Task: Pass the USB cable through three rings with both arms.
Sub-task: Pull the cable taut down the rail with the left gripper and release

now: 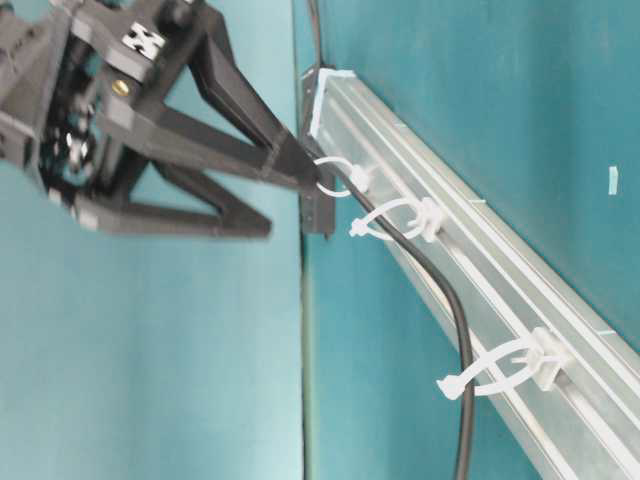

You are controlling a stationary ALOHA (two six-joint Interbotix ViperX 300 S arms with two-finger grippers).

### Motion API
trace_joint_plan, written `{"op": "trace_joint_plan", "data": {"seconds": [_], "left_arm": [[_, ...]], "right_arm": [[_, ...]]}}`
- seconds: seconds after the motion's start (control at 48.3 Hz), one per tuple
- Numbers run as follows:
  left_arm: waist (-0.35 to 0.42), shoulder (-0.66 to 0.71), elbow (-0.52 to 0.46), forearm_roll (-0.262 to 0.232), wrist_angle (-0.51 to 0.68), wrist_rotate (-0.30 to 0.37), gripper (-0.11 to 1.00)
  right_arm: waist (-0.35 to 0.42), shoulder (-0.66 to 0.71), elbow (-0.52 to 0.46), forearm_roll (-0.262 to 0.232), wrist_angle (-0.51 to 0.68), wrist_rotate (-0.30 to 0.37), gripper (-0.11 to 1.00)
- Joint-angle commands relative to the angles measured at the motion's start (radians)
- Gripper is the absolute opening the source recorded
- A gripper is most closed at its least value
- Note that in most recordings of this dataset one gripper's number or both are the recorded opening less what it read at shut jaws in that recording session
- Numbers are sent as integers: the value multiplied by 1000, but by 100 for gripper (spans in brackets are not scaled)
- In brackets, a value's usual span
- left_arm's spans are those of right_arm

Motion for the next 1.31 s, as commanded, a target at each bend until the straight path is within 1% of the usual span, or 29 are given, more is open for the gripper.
{"op": "trace_joint_plan", "data": {"seconds": [0.0,0.083,0.269,0.414,0.559,0.891,1.015,1.14,1.285], "left_arm": [[-6,-140,-12,2,43,-3,10],[-8,-169,-14,5,61,-3,10],[-8,-242,-2,2,71,2,10],[-8,-265,6,2,71,5,10],[-8,-264,6,2,71,6,10],[-5,-225,-11,5,58,20,9],[-5,-224,-6,5,57,25,9],[-5,-224,-2,6,55,26,9],[-5,-227,-3,5,54,61,9]], "right_arm": [[5,-31,11,0,-8,37,87],[5,-57,37,0,-14,69,87],[3,-104,84,2,-54,115,87],[2,-129,118,2,-97,149,87],[2,-141,138,0,-127,163,87],[3,-140,137,0,-181,161,87],[2,-140,135,0,-187,163,87],[6,-135,133,5,-221,167,87],[12,-138,138,3,-262,204,87]]}}
